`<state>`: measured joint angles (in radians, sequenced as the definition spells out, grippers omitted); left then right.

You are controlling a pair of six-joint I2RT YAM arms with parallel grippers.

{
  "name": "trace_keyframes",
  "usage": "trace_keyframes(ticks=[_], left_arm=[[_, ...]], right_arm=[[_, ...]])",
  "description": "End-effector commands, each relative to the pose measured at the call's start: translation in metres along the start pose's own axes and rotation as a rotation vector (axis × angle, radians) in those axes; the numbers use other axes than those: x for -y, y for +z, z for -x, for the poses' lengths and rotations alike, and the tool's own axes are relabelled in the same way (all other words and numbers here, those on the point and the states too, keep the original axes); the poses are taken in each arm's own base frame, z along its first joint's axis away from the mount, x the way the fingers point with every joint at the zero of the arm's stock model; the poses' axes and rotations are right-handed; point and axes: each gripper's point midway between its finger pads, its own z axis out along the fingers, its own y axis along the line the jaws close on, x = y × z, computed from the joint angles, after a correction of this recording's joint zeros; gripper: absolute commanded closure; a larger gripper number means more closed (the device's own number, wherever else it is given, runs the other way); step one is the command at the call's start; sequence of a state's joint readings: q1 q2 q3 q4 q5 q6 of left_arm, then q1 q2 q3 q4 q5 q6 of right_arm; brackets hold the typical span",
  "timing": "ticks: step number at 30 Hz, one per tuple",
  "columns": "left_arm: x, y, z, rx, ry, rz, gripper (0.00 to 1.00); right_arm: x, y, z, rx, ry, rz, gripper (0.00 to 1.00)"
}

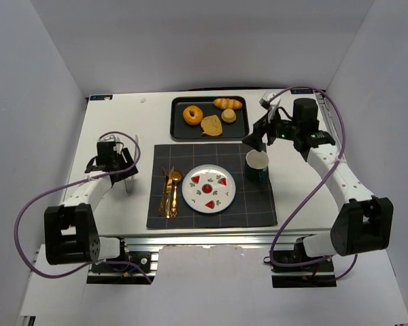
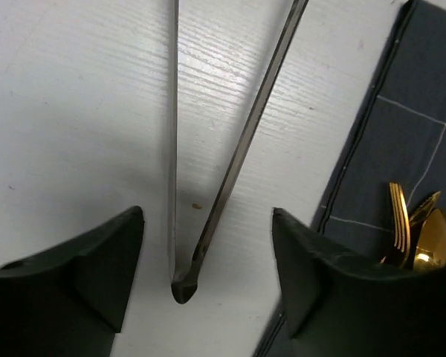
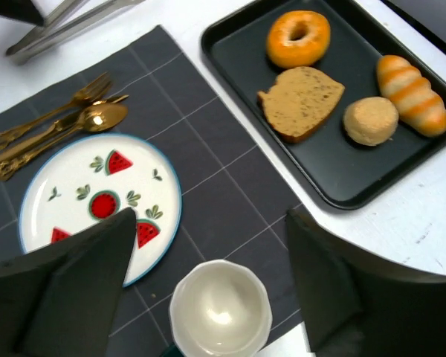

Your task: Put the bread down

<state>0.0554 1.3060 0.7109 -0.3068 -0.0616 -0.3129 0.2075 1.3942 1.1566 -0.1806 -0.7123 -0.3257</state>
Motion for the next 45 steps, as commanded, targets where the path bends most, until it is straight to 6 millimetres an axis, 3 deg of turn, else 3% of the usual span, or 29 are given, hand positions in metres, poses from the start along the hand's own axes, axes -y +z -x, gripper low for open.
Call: trace_keyframes(ticks=[1,10,17,21,24,28,31,32,33,36,38,43,45], left_arm=[[0.006,0.009,0.015,0.012,0.073,-0.004,0.15],[0.005,0.044,0.018,-0.031,0.191,0.018,0.16],[0.007,0.064,0.005,-0.116,0.267,-0.006,0.29],[0.001,0.063,-0.009,-0.143,0.288,0.0,0.45],[0.0,0.061,-0.015,-0.147,0.283,-0.006,0.67],[0.008,0.054,0.0,-0.091,0.251,-0.025,0.8],[0.033,0.033,0.04,0.007,0.195,-0.087,0.82],[0.05,0.024,0.05,0.023,0.154,-0.153,0.81],[0.064,0.01,0.075,0.074,0.129,-0.196,0.8],[0.126,-0.014,0.095,0.079,0.057,-0.372,0.74],[0.168,-0.025,0.098,0.059,-0.054,-0.491,0.67],[0.218,-0.034,0.105,0.026,-0.162,-0.621,0.62],[0.23,-0.034,0.104,-0.004,-0.184,-0.633,0.58]], right_arm=[[-0.014,-0.018,0.008,0.045,-0.022,0.054,0.11],[-0.007,-0.021,0.012,0.074,0.057,0.069,0.11],[0.0,-0.025,0.017,0.087,0.066,0.053,0.11],[0.008,-0.031,0.017,0.094,0.08,0.032,0.11],[0.013,-0.034,0.018,0.1,0.091,0.026,0.11],[0.017,-0.037,0.017,0.101,0.094,0.019,0.11],[0.019,-0.039,0.019,0.104,0.092,0.015,0.11],[0.019,-0.04,0.02,0.105,0.091,0.014,0.1],[0.02,-0.041,0.02,0.106,0.091,0.011,0.11],[0.022,-0.043,0.02,0.11,0.09,0.006,0.11],[0.023,-0.043,0.02,0.116,0.091,0.006,0.11],[0.024,-0.045,0.019,0.126,0.102,0.004,0.11],[0.024,-0.046,0.019,0.13,0.105,0.003,0.11]])
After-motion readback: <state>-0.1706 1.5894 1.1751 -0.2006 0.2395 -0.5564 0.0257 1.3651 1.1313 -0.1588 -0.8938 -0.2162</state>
